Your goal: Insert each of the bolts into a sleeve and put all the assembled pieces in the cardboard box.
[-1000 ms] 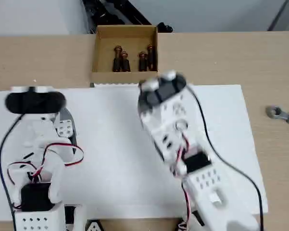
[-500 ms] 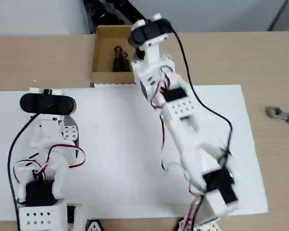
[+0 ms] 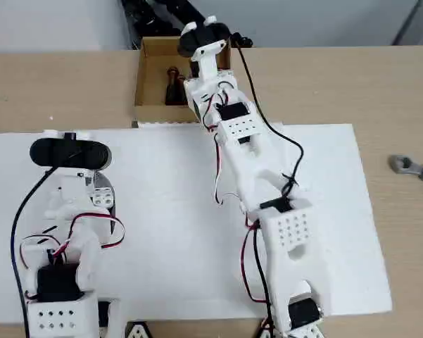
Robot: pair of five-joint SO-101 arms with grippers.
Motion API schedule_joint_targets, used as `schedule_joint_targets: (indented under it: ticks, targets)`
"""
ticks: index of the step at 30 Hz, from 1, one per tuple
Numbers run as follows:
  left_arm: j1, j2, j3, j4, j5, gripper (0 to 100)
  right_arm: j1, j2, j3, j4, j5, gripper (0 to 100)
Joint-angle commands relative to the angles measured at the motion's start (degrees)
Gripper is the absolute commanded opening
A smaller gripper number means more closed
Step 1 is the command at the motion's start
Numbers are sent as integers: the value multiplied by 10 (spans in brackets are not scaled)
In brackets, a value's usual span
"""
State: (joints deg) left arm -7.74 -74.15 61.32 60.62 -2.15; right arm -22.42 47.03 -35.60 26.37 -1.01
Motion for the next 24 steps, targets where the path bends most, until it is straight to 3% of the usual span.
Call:
schedule_joint_targets:
  ticks: [1, 9, 21, 24]
  targets:
    - [-20, -2, -3, 4, 4, 5, 8, 19, -109, 41, 3, 6]
    - [-25, -2, -3, 16, 4, 5, 3, 32, -198, 182, -60, 195]
    - [-24, -2, -2, 14, 4, 5, 3, 31, -315, 343, -55, 188]
    - [-24, -2, -2, 13, 4, 5, -2, 31, -389, 438, -46, 62]
